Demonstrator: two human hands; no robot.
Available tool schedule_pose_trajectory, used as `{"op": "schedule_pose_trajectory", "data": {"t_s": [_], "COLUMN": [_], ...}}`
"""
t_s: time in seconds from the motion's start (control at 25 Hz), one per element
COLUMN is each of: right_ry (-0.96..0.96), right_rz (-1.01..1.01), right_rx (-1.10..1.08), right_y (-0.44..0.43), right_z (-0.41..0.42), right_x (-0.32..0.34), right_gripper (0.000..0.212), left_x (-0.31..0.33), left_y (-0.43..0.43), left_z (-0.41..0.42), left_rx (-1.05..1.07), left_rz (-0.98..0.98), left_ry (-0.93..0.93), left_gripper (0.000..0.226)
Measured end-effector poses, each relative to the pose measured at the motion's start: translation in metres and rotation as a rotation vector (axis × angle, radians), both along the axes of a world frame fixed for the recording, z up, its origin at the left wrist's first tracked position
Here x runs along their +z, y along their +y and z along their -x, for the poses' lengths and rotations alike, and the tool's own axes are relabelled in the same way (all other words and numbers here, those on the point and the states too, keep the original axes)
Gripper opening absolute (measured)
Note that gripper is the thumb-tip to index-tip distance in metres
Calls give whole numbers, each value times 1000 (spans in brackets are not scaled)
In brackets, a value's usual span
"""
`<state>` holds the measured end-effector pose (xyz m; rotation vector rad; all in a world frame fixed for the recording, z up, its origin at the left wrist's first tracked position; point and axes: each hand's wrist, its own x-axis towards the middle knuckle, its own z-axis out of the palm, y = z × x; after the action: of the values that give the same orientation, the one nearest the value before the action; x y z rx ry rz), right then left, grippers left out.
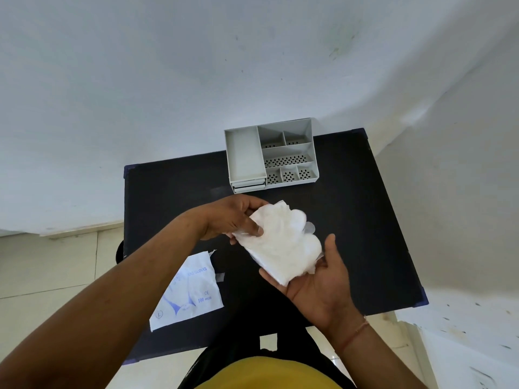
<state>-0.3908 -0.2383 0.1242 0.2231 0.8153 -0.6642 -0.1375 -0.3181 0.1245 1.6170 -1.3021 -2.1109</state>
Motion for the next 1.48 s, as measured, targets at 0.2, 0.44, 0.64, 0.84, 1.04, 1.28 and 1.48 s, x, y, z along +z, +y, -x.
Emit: {"op": "schedule_pose_trajectory", "data": {"t_s": [0.2, 0.44, 0.64, 0.84, 1.04, 1.28, 1.48], "right_ry": [17, 507, 506, 420, 477, 522, 557], "right_rz": [33, 413, 353, 198, 280, 314, 339], "right_rx": [0, 272, 163, 26, 6, -1, 23], "right_y": [4, 6, 4, -7, -24, -36, -34], "right_z": [-12, -28, -34, -32, -24, -12, -5], "right_x": [-1, -2, -8, -23, -27, -36, -40], "right_gripper": [56, 44, 61, 65, 50, 48, 54], "left_x": [-3, -2, -3, -32, -96, -122, -124], "left_y": [-2, -5, -5, -19, -49, -63, -43], "left_z": [2, 0, -1, -2, -1, 17, 26], "left_rx": [-19, -151, -15, 482, 1148, 1407, 1450], "left_rz": [13, 49, 27, -171, -335, -351, -387], "left_ry": [15, -45, 15, 8, 66, 223, 222], "left_gripper": [46, 54, 39, 49, 10, 29, 25]}}
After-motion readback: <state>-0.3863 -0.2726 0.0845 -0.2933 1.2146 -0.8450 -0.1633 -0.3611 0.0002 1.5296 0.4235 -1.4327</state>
